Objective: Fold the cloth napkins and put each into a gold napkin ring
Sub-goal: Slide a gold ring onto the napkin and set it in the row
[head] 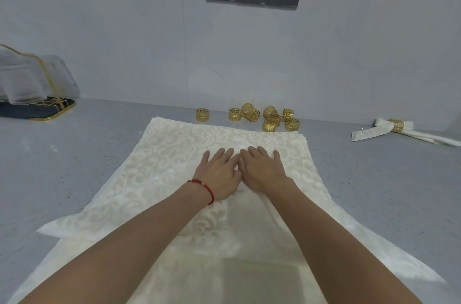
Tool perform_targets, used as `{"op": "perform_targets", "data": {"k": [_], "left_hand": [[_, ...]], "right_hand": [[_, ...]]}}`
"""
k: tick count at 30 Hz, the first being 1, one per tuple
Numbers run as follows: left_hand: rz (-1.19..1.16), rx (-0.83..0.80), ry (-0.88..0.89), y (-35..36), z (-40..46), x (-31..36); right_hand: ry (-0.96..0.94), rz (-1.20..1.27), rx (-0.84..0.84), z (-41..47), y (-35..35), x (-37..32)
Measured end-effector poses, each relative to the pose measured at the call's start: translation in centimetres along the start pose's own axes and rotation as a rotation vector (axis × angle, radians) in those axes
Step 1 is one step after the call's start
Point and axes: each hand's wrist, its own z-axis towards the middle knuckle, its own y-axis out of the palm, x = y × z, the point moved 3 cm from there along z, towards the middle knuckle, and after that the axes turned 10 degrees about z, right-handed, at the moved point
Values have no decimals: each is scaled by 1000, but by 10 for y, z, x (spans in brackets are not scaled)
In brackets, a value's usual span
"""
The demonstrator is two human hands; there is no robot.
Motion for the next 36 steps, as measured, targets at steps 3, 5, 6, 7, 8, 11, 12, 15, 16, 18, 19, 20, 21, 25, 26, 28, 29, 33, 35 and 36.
{"op": "perform_targets", "data": {"k": [3,5,6,7,8,11,12,15,16,18,19,20,21,25,26,28,29,33,35,36], "left_hand": [[-5,-79,5,3,6,-1],[-26,-100,7,5,8,-2],[-40,-103,10,7,10,-3],[-47,-100,14,9,12,-4],[-46,-90,22,10,14,-5],[-39,-47,69,13,15,-7],[-44,-40,86,14,15,-7],[-46,-9,101,15,13,-9],[-58,-9,96,16,12,-9],[-53,-18,82,17,13,-9],[-42,-32,75,17,13,-8],[-36,-48,69,17,14,-7],[-37,-62,62,17,14,-7],[-28,-99,44,19,15,-6],[-29,-108,38,19,15,-6],[-23,-105,43,17,18,-7],[-18,-100,52,15,19,-8],[-3,-67,54,4,27,-8],[3,-32,51,1,30,-9],[9,-11,56,1,31,-10]], "right_hand": [[0,-2,-9,3,-1,1],[-8,-16,-11,4,-1,3],[-9,-20,-13,4,0,3],[-6,-16,-15,4,1,4],[-2,-10,-16,5,2,4],[8,-1,9,5,3,4],[10,-14,28,4,3,3],[-12,-88,88,1,3,-1],[-13,-101,94,0,4,-1],[-15,-96,105,1,5,0],[-11,-80,102,3,5,1],[-3,-65,93,4,5,2],[2,-56,82,5,4,2],[6,-11,52,10,1,5],[13,4,65,13,-2,5],[43,22,108,22,-8,6],[66,27,127,27,-11,6],[128,24,179,52,-17,9],[166,83,180,64,-17,10],[187,124,186,70,-17,11]]}}
